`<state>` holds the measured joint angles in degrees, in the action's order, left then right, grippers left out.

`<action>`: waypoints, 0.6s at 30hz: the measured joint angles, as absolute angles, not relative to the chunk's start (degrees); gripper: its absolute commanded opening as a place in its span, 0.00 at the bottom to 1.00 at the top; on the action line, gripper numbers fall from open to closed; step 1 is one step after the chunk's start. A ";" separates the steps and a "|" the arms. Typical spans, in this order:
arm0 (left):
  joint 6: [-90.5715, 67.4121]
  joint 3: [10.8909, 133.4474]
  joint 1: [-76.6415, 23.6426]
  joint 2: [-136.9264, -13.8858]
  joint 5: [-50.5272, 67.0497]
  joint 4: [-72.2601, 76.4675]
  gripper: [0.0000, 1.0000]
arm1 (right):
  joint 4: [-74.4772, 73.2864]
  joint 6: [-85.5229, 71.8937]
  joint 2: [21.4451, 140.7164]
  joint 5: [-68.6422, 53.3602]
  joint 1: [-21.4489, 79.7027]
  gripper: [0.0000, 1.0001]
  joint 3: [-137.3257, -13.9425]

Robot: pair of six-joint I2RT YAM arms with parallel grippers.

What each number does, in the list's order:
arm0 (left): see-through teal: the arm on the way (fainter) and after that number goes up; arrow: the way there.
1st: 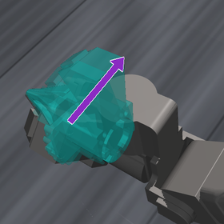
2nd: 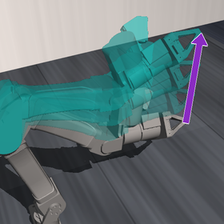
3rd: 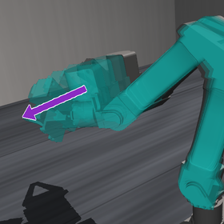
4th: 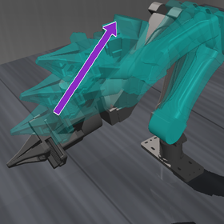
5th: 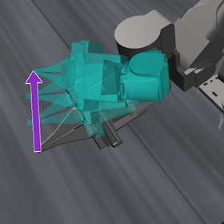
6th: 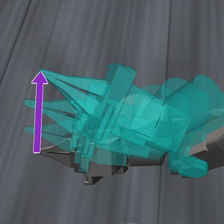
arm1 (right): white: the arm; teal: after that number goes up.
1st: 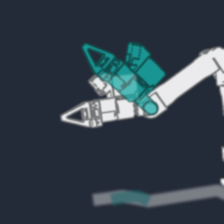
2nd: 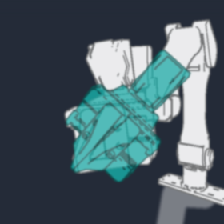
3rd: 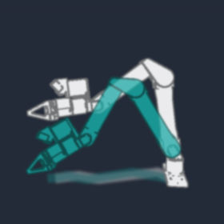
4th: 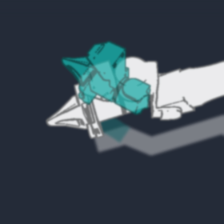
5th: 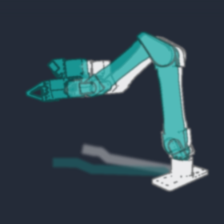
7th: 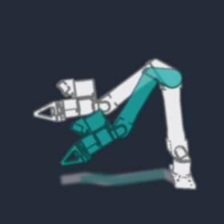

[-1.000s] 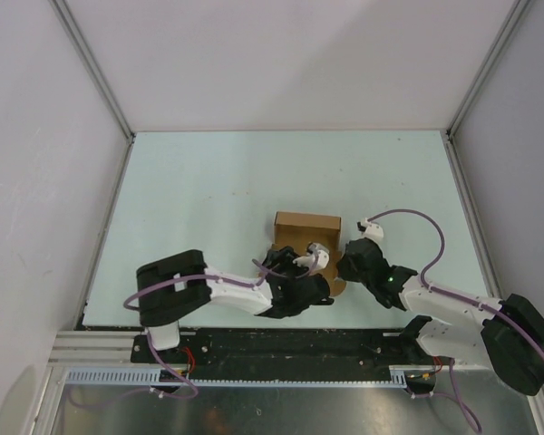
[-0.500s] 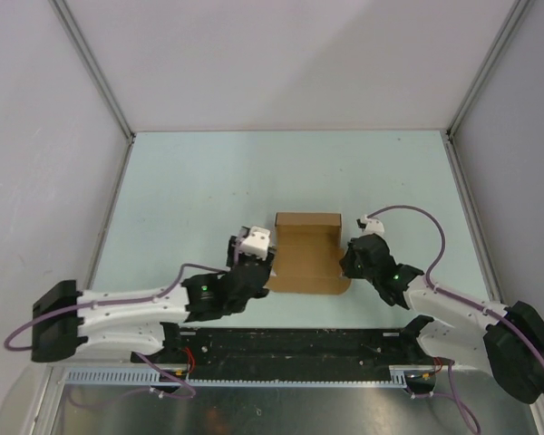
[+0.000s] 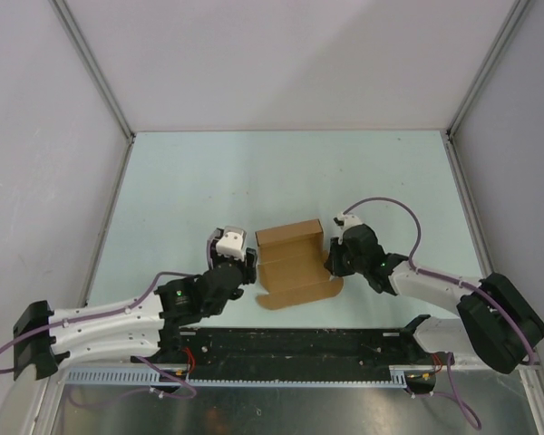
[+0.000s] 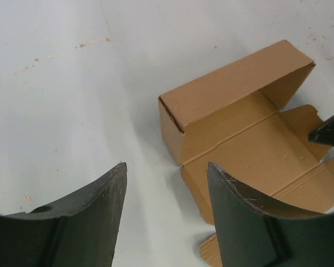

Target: Fold the paper box

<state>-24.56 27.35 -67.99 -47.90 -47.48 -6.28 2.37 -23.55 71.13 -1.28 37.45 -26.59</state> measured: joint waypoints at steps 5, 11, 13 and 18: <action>-25.43 26.68 -67.31 -47.48 -46.26 -7.07 0.64 | 1.93 -21.93 71.26 -2.20 37.76 0.40 -26.72; -26.74 25.43 -67.13 -44.36 -45.60 -7.55 0.75 | -1.39 -23.90 64.55 2.13 37.76 0.45 -26.74; -27.75 25.06 -67.07 -43.77 -44.60 -7.97 0.77 | -3.07 -25.71 62.11 4.34 37.78 0.47 -26.74; -35.03 22.26 -67.00 -42.30 -39.79 -8.10 0.78 | -8.23 -35.11 53.56 10.96 38.52 0.54 -25.43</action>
<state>-35.03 22.26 -67.00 -42.30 -39.79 -8.10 -8.23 -35.11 53.56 10.96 38.52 -25.43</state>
